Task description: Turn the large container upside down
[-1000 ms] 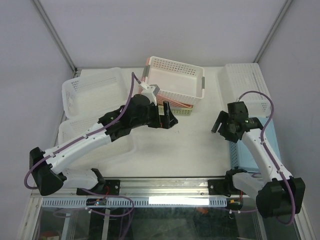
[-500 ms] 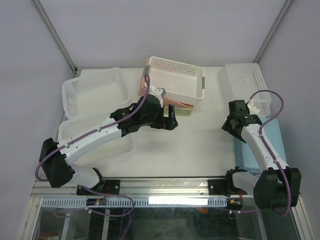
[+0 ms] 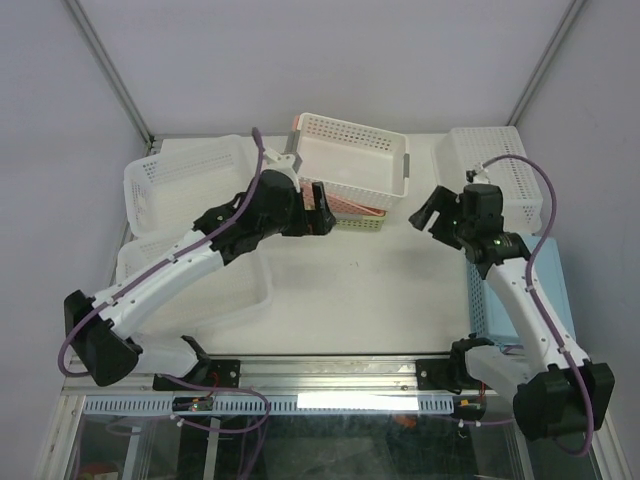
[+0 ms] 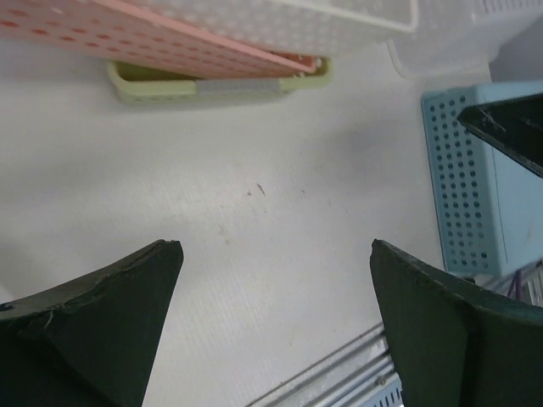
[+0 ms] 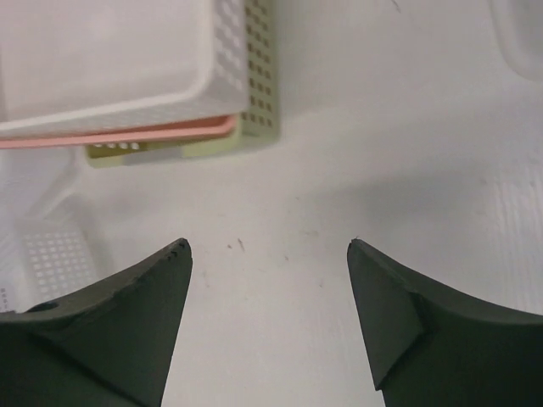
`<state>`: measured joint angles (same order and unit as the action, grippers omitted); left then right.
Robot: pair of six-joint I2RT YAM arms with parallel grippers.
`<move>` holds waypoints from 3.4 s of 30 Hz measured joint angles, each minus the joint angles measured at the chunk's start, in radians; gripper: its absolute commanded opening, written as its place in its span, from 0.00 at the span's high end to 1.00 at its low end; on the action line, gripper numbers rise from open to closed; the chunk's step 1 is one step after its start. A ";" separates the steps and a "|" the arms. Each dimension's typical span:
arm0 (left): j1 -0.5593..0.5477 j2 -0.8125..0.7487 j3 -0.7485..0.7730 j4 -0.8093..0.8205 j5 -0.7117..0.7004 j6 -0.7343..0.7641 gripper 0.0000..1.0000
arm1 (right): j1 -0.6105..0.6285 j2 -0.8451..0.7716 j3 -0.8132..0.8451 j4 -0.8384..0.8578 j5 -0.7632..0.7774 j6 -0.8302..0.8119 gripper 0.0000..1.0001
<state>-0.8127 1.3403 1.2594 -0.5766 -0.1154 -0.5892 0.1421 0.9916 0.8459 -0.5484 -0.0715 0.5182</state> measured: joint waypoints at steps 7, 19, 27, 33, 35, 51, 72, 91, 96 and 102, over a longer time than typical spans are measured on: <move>0.027 -0.156 -0.040 -0.028 -0.158 -0.070 0.01 | 0.075 0.321 0.286 0.108 0.011 0.013 0.21; 0.027 -0.248 -0.164 -0.057 -0.220 -0.156 0.01 | 0.066 0.786 0.575 0.071 0.124 -0.012 0.97; 0.027 -0.237 -0.162 -0.060 -0.231 -0.158 0.01 | 0.059 0.669 0.587 0.018 0.081 -0.031 1.00; 0.027 -0.185 -0.150 -0.059 -0.235 -0.151 0.01 | 0.050 0.431 0.586 -0.027 0.092 -0.050 1.00; 0.027 -0.169 -0.145 -0.059 -0.235 -0.149 0.01 | 0.040 0.315 0.557 -0.028 0.113 -0.068 1.00; 0.087 -0.330 -0.039 -0.052 -0.366 -0.117 0.01 | 0.171 -0.101 -0.041 -0.273 0.092 -0.026 1.00; 0.087 -0.320 -0.089 -0.089 -0.324 -0.115 0.01 | 0.334 -0.118 0.061 -0.144 -0.027 -0.134 0.22; 0.087 -0.314 -0.095 -0.079 -0.264 -0.106 0.01 | 0.772 0.267 0.015 -0.032 -0.103 -0.228 0.47; 0.087 -0.315 -0.106 -0.069 -0.251 -0.106 0.01 | 0.807 0.298 0.005 -0.024 -0.077 -0.209 0.70; 0.087 -0.316 -0.126 -0.060 -0.244 -0.106 0.01 | 0.826 0.299 0.023 -0.057 -0.068 -0.208 0.94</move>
<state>-0.7254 1.0245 1.1336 -0.6361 -0.3592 -0.6956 0.9680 1.2903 0.8688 -0.6052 -0.1390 0.3103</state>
